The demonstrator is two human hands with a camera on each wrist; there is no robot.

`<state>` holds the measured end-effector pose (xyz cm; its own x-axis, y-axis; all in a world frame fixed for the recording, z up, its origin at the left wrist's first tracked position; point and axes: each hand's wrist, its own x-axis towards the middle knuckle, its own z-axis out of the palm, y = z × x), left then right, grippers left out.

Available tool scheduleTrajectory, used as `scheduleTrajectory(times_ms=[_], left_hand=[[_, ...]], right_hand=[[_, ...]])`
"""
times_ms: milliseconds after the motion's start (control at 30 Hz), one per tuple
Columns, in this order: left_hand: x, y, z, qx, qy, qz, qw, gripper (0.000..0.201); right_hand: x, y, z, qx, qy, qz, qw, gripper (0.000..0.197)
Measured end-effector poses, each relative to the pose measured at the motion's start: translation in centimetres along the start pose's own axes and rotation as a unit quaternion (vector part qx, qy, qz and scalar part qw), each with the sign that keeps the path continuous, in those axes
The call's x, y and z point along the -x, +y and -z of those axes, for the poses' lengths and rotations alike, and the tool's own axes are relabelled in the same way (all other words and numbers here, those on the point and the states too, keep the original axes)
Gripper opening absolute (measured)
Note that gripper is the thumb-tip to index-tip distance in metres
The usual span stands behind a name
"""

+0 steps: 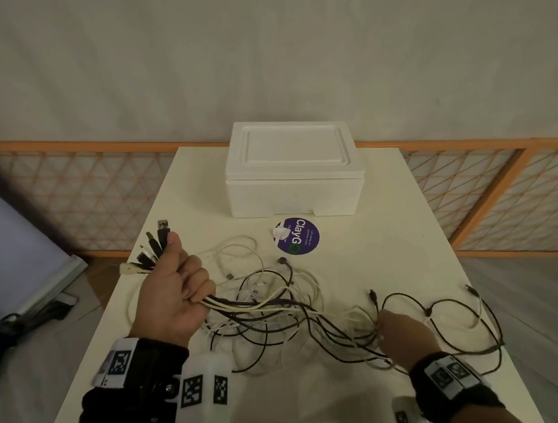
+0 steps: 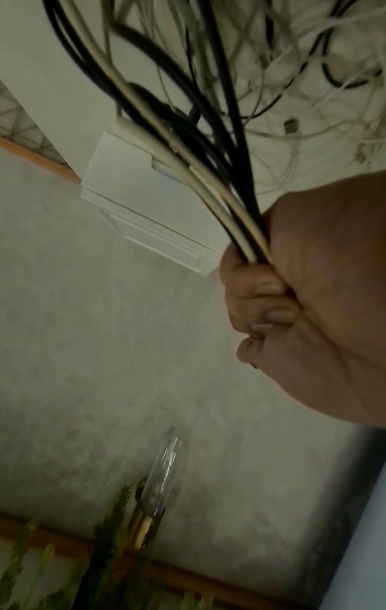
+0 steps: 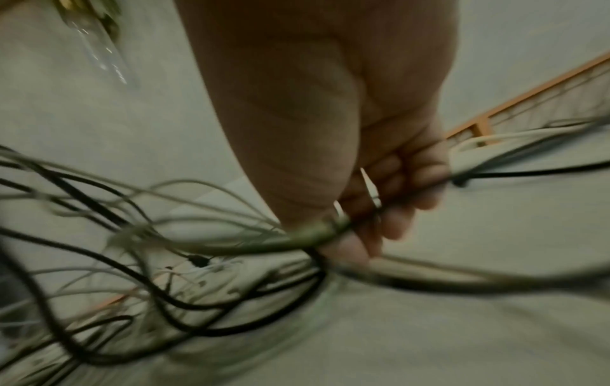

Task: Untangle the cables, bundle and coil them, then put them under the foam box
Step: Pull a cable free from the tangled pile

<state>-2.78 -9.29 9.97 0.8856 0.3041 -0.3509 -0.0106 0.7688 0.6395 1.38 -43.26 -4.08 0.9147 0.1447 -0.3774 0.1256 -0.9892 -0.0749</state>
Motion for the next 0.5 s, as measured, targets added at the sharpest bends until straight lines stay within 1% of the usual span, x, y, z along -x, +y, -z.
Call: scheduleTrajectory(times_ms=[33,67,133,167,200,233,300,333,367,433,500], left_hand=[[0.3,0.3,-0.3,-0.009,-0.004,-0.008,1.0,0.042],[0.4,0.6,-0.5,-0.018,-0.006,-0.018,1.0,0.043],[0.6,1.4,-0.3,-0.022,-0.006,-0.033,0.999,0.048],[0.6,1.9,-0.1,-0.013,-0.009,-0.036,0.999,0.05],[0.6,2.3,0.2,0.0,-0.012,-0.037,0.999,0.051],[0.6,2.7,0.5,0.013,-0.013,-0.036,0.999,0.05],[0.7,3.0,0.8,0.026,-0.01,-0.037,0.999,0.047],[0.8,2.9,0.8,0.026,-0.01,-0.037,0.999,0.046],[0.9,2.6,0.7,0.023,-0.012,-0.038,0.999,0.045],[1.0,1.7,0.3,0.016,-0.014,-0.04,0.999,0.046],[1.2,0.9,-0.2,0.014,-0.009,-0.037,0.999,0.052]], right_hand=[[0.1,1.0,-0.3,-0.012,0.002,-0.013,1.0,0.01],[0.2,2.2,-0.1,-0.033,0.01,-0.023,0.999,0.013],[0.7,5.5,0.3,-0.107,0.054,-0.053,0.991,0.032],[1.2,7.3,0.8,-0.142,0.078,-0.086,0.983,0.038],[1.5,9.6,1.0,-0.15,0.096,-0.124,0.976,0.039],[1.8,11.8,1.1,-0.137,0.099,-0.164,0.972,0.037],[2.1,15.2,1.2,-0.175,0.09,-0.242,0.95,0.028],[2.0,16.1,1.3,-0.182,0.098,-0.262,0.943,0.025],[2.0,16.4,1.7,-0.191,0.108,-0.275,0.936,0.028],[2.1,15.7,2.9,-0.254,0.113,-0.287,0.917,0.037],[2.3,14.6,4.1,-0.32,0.117,-0.291,0.894,0.038]])
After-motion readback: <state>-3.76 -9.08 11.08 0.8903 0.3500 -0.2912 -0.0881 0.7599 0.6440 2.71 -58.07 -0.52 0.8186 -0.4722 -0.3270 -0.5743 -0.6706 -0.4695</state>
